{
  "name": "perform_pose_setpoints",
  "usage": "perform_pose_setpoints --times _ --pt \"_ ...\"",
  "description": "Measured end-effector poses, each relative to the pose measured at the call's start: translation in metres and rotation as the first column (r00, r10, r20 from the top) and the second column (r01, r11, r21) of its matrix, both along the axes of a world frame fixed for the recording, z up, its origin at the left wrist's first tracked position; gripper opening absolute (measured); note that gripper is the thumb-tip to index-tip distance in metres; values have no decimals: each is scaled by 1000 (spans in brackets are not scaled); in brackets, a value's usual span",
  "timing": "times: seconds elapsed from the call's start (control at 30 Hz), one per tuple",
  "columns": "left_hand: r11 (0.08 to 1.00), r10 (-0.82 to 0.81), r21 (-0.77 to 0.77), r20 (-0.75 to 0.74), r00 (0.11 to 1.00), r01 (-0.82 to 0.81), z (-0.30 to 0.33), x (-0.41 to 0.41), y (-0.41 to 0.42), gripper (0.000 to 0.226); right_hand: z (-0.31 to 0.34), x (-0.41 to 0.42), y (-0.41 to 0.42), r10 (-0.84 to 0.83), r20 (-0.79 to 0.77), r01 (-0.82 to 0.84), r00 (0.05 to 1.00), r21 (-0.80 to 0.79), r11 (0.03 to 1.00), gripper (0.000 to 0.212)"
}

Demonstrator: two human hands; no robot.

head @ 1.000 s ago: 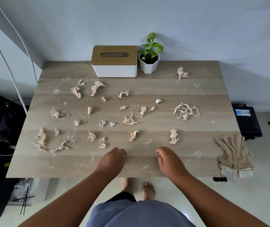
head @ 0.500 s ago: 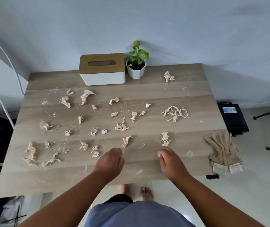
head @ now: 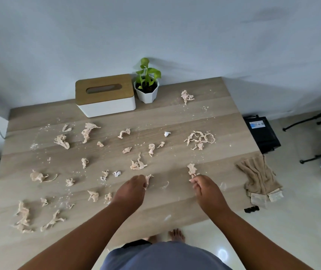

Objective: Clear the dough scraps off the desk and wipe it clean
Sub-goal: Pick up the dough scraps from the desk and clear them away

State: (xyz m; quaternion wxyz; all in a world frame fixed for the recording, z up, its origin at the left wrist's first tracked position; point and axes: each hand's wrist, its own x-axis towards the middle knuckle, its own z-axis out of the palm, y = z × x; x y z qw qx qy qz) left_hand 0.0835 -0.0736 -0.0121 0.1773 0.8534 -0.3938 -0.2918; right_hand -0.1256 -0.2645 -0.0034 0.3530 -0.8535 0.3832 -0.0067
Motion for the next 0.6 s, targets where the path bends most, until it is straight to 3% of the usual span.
perform_pose_setpoints --times 0.2,0.37,0.5,0.6 --pt "995 -71 -76 0 998 70 -8 9 0 1 1 6 0 -96 -25 95 995 -16 995 18" --pt "998 -16 -66 70 997 21 -15 12 -4 19 -1 15 2 -123 -35 122 992 -29 992 15" --pt "997 -63 -40 96 993 67 -20 18 -1 32 -6 19 1 -117 -31 115 993 -74 991 4" --pt "993 -118 2 141 983 119 -24 18 2 45 -12 17 -4 -56 -26 52 998 -125 991 18"
